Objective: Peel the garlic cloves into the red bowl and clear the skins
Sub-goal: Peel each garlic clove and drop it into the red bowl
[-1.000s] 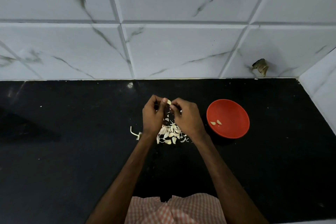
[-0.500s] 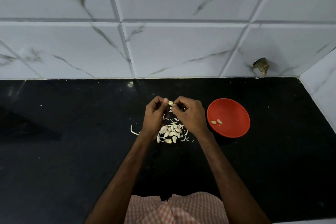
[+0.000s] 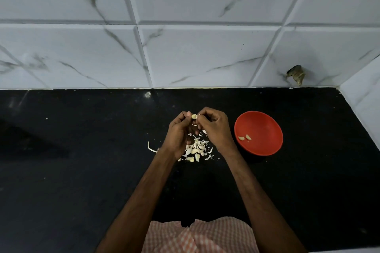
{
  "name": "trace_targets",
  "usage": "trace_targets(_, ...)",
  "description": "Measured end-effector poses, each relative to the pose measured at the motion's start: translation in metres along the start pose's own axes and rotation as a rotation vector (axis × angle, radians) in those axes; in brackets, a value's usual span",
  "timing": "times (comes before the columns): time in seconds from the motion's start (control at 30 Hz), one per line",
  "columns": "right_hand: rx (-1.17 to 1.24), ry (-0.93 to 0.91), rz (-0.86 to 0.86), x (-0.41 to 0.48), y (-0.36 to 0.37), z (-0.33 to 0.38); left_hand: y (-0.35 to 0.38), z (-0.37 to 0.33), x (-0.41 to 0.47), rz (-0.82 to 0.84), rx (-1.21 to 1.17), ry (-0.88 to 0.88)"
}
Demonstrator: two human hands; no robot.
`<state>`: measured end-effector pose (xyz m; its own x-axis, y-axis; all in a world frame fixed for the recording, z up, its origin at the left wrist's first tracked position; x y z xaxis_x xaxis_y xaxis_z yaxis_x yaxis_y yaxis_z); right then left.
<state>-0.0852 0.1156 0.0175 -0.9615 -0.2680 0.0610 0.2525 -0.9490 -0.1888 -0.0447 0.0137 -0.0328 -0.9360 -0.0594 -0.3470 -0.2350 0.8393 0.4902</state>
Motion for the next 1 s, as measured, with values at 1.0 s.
trace_targets(1.0,0.433,0.315,0.07,-0.005,0.012,-0.013,-0.004,-0.016,-0.001,0.065,-0.112,0.099)
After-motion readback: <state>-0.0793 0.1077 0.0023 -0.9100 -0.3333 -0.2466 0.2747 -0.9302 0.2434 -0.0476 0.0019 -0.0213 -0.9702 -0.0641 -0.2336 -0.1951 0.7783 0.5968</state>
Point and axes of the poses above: each hand's wrist, its own x-axis towards the middle knuckle, its own y-axis out of the palm, z = x × y, the point moved 10 cm from there along x, towards the middle knuckle, and after that the axes turned 3 degrees about -x, right-handed, at the moved point
